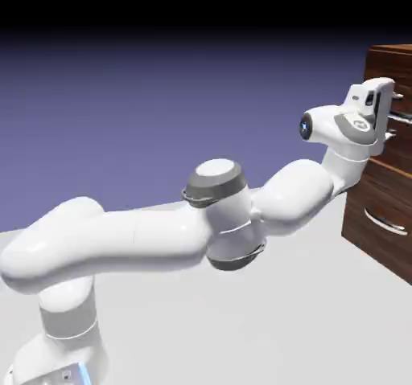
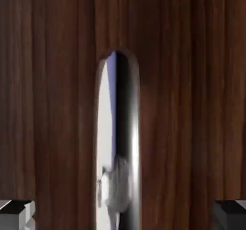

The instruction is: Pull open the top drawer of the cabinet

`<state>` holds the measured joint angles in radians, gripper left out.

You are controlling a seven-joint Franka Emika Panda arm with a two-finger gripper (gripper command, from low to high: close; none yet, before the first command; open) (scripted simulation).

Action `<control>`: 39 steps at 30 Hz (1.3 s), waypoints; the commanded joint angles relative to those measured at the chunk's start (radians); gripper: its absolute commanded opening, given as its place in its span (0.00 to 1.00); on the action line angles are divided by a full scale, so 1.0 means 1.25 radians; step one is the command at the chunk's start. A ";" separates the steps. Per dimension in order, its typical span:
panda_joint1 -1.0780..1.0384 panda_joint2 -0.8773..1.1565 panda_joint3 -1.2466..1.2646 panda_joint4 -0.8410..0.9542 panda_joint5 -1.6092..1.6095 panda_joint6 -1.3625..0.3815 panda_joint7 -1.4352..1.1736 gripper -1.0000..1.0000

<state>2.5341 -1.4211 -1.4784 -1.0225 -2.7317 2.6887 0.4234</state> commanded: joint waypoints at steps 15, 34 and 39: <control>-0.156 0.008 0.020 -0.266 -0.041 -0.108 0.075 0.00; -0.500 0.024 0.103 -0.817 -0.040 -0.318 0.172 0.00; -0.599 0.020 0.140 -0.962 -0.023 -0.366 0.187 0.00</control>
<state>1.7854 -1.3964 -1.3034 -2.2248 -2.7567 2.2306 0.6551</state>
